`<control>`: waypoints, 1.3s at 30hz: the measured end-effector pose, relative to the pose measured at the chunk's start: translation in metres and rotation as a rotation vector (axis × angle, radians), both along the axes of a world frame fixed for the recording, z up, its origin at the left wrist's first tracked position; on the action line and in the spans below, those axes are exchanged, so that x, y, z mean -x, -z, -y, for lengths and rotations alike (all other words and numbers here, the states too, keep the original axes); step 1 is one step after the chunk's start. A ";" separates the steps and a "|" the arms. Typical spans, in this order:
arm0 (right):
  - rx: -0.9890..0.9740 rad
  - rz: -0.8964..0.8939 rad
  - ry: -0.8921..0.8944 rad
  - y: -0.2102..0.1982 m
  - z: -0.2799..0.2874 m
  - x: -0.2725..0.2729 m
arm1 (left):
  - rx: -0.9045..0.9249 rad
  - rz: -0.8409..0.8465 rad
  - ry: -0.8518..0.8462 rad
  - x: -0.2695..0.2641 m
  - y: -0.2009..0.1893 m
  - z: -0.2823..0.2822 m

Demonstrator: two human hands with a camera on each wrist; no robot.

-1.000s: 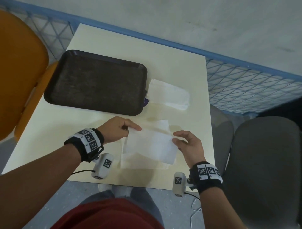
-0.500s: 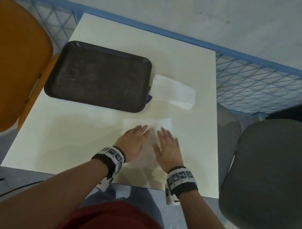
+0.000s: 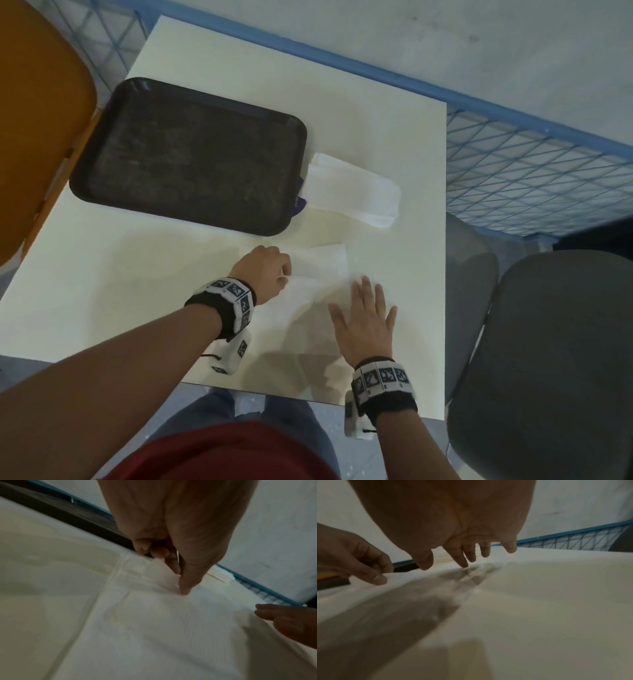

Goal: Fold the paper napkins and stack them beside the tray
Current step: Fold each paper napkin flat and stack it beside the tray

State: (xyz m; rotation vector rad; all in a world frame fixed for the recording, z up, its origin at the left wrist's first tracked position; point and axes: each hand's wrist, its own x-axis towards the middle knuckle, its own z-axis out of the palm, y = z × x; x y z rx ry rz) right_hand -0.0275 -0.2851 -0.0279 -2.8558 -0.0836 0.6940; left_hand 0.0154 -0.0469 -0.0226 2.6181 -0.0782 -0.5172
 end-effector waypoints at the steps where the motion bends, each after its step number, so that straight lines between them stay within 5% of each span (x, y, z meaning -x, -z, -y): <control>1: -0.070 0.042 -0.004 -0.003 -0.003 -0.005 | 0.046 0.008 0.018 -0.002 -0.005 0.001; 5: -0.312 0.067 -0.157 -0.021 -0.021 -0.028 | 0.275 0.140 0.039 0.002 -0.020 0.000; 8: -0.351 0.045 -0.111 -0.038 -0.019 -0.059 | 0.335 0.145 -0.215 0.005 -0.012 -0.009; 10: -0.383 0.057 -0.024 -0.049 -0.012 -0.086 | 0.185 0.100 -0.286 0.006 -0.001 -0.016; 14: -0.454 0.049 0.089 -0.068 0.001 -0.151 | -0.161 -0.014 -0.105 0.005 0.010 -0.023; 20: -0.336 0.036 -0.017 -0.082 -0.002 -0.245 | -0.183 0.030 -0.137 0.004 0.007 -0.021; 27: -0.082 0.077 -0.210 -0.056 -0.019 -0.290 | -0.135 -0.024 -0.174 0.001 0.005 -0.020; 30: 0.128 0.313 -0.289 -0.052 -0.022 -0.288 | -0.128 -0.017 -0.192 0.000 0.003 -0.021; 33: -0.128 0.445 -0.266 -0.056 -0.021 -0.255 | -0.095 -0.047 -0.217 -0.004 0.004 -0.022; 36: -0.429 0.259 -0.169 -0.050 -0.021 -0.196 | -0.103 -0.060 -0.180 -0.008 0.004 -0.026; 39: -0.479 0.129 -0.151 -0.027 -0.018 -0.143 | -0.095 -0.026 -0.154 -0.007 0.004 -0.028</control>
